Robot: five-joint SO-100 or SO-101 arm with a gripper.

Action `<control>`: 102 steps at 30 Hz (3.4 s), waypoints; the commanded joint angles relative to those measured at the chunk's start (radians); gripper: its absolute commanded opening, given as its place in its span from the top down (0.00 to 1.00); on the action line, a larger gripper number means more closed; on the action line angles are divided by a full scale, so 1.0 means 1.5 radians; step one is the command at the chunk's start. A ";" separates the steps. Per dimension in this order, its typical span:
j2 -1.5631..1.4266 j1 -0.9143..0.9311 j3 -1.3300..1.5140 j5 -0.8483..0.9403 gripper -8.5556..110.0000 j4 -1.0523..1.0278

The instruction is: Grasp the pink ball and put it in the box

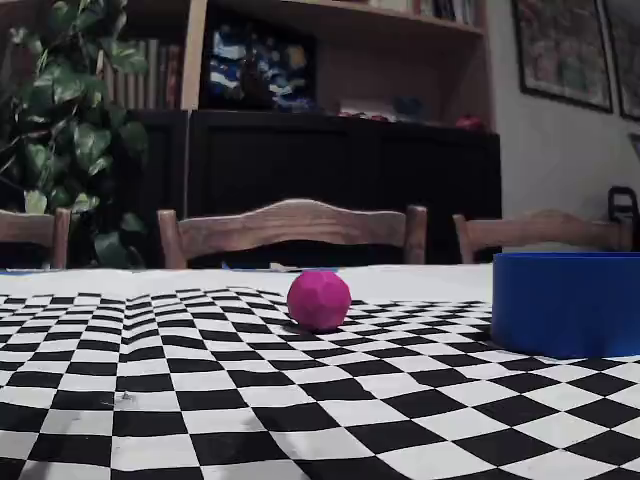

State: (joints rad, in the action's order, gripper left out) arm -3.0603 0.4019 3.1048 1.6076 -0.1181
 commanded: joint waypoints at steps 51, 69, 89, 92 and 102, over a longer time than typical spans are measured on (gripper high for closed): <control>0.528 0.012 -0.262 -0.030 0.69 0.146; 0.692 0.011 -0.369 -0.044 0.69 0.172; 0.862 0.011 -0.509 -0.048 0.70 0.165; 0.879 0.009 -0.535 -0.048 0.70 0.142; 0.952 0.006 -0.612 -0.057 0.70 0.124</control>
State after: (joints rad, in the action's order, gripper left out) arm -1.6414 0.4203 2.2503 1.5309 0.0736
